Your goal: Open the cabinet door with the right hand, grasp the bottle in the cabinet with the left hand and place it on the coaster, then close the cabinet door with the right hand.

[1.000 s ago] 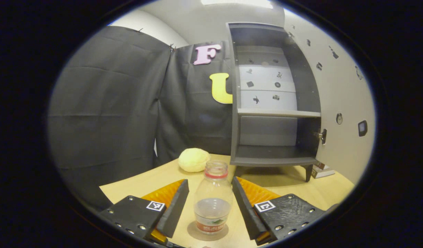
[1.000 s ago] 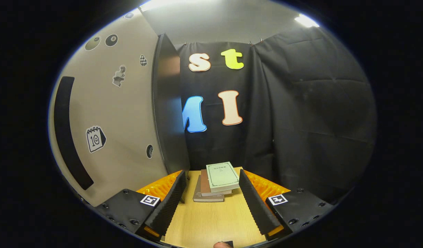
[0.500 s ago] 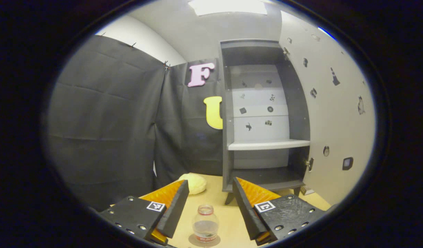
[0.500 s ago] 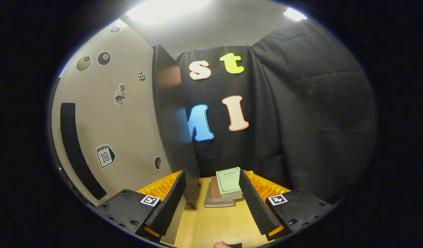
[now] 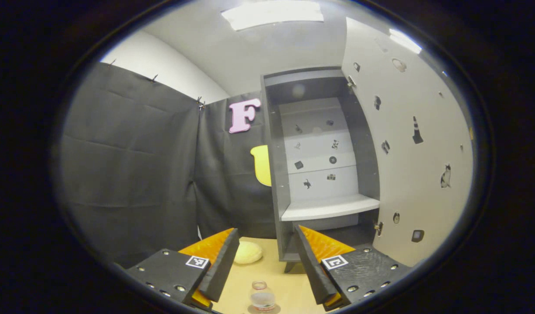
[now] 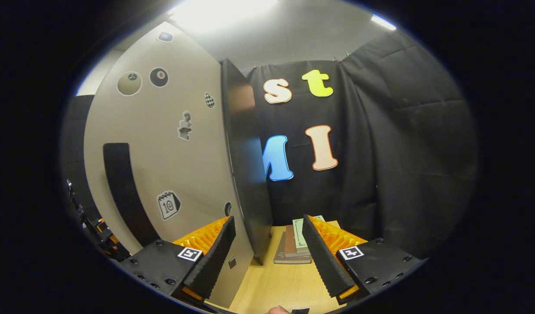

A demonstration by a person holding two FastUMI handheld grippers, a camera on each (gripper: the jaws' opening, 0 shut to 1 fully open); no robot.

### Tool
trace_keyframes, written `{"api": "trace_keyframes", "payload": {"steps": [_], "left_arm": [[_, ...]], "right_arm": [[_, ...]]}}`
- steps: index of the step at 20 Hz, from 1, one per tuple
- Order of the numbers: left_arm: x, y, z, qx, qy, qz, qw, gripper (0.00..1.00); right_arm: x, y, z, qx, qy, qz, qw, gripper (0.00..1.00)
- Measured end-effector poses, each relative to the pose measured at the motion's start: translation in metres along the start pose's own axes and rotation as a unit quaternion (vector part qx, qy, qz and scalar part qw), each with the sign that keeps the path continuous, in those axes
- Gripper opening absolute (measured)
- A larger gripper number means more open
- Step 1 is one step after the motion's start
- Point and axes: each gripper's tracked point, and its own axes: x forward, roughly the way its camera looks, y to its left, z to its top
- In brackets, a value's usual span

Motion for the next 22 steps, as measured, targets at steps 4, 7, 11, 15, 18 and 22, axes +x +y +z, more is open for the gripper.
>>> {"api": "trace_keyframes", "payload": {"steps": [4, 7, 11, 15, 18, 22], "left_arm": [[0.009, 0.0, -0.005, -0.005, 0.002, -0.02, 1.0, 0.76], [0.012, 0.016, -0.008, -0.012, 0.002, -0.031, 0.999, 0.78], [0.023, 0.041, -0.012, -0.016, 0.004, -0.036, 0.999, 0.76], [0.032, 0.075, -0.021, -0.025, 0.01, -0.035, 0.999, 0.76], [0.037, 0.1, -0.027, -0.041, 0.013, -0.03, 0.999, 0.78], [0.033, 0.14, -0.038, -0.046, 0.017, -0.023, 0.999, 0.78]], "right_arm": [[-0.006, 0.025, 0.004, -0.016, 0.0, -0.002, 1.0, 0.92], [-0.011, 0.041, 0.008, -0.028, -0.006, -0.016, 0.999, 0.92], [-0.012, 0.047, 0.008, -0.04, -0.008, -0.055, 0.998, 0.95], [-0.011, 0.07, 0.004, -0.032, -0.003, -0.065, 0.997, 0.95], [-0.005, 0.095, 0.0, -0.031, 0.003, -0.054, 0.998, 0.95], [-0.003, 0.131, 0.001, -0.039, 0.001, -0.057, 0.998, 0.95]]}}
